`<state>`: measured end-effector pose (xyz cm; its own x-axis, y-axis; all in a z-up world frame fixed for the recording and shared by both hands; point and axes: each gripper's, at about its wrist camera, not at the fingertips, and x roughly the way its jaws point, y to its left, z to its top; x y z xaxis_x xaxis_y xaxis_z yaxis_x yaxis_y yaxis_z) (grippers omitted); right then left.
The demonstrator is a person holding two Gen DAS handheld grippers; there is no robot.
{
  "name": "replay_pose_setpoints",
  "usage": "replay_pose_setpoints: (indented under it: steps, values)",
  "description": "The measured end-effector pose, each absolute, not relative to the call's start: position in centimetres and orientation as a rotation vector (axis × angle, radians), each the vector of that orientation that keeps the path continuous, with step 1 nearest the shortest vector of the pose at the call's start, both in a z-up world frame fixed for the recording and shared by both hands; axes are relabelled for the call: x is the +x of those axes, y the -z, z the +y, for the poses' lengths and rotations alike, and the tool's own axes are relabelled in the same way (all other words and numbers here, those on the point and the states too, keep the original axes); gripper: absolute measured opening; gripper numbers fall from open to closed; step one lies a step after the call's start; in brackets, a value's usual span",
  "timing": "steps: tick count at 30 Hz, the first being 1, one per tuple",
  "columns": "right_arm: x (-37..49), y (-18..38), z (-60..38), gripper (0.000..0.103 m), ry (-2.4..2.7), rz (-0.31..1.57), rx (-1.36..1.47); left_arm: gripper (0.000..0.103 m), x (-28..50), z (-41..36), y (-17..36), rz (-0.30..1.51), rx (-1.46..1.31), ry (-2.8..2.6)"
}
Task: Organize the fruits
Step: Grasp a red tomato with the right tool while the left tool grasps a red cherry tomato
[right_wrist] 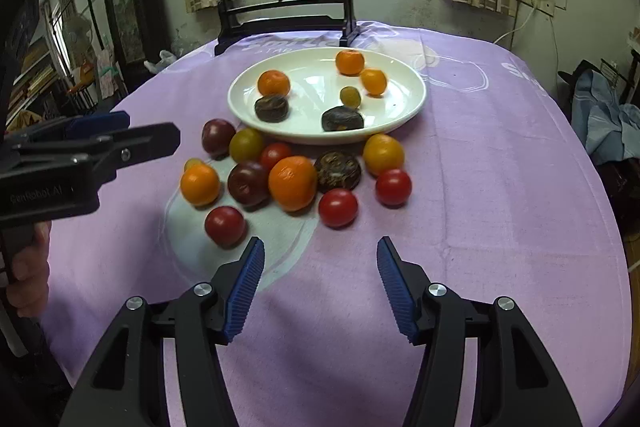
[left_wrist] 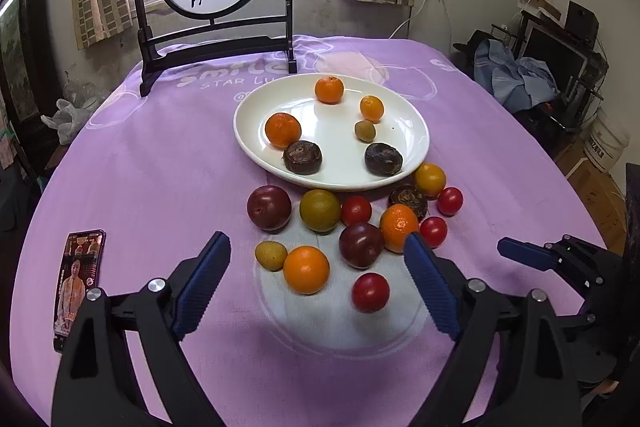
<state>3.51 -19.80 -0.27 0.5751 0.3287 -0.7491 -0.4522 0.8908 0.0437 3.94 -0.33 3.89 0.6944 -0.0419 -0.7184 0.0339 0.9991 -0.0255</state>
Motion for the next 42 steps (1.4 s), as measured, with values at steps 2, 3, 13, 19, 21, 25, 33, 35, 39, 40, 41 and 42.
replay_pose_setpoints:
  steps: [2,3,13,19,21,25,33,35,39,40,41,42]
  values:
    - [3.1,0.5,-19.5,0.059,-0.467,0.846,-0.165,0.087,3.4,-0.3,-3.8,0.802,-0.010,0.044]
    - [3.1,0.6,-19.4,0.059,-0.468,0.849,-0.166,0.087,3.3,-0.3,-3.7,0.803,-0.010,0.045]
    - [3.5,2.9,-18.7,0.059,-0.447,0.918,-0.203,0.089,2.7,1.4,-1.2,0.847,-0.015,0.040]
    - [5.7,3.9,-18.3,0.059,-0.428,0.956,-0.196,0.090,2.7,2.3,1.5,0.913,0.002,0.074]
    - [6.9,3.9,-17.9,0.059,-0.423,0.965,-0.198,0.090,3.1,2.6,2.1,0.928,0.000,0.076]
    - [9.4,3.9,-17.4,0.049,-0.408,0.975,-0.199,0.090,3.7,3.1,2.7,0.953,-0.022,0.083]
    - [10.9,3.7,-17.8,0.029,-0.401,0.971,-0.165,0.090,4.0,1.8,2.9,0.979,-0.019,0.126]
    - [10.5,3.5,-18.2,0.029,-0.405,0.968,-0.149,0.090,4.1,1.2,2.9,0.992,-0.022,0.142]
    - [9.2,3.0,-19.2,0.029,-0.426,0.950,-0.131,0.090,4.2,-0.4,3.2,1.015,-0.019,0.169]
    - [8.8,2.9,-19.5,0.029,-0.427,0.944,-0.129,0.090,4.2,-0.8,3.3,1.019,-0.017,0.169]
    - [8.4,2.8,-20.0,0.029,-0.430,0.936,-0.125,0.089,4.3,-1.2,3.4,1.024,-0.015,0.170]
    - [8.0,2.7,-20.4,0.029,-0.432,0.929,-0.118,0.089,4.3,-1.7,3.5,1.029,-0.014,0.175]
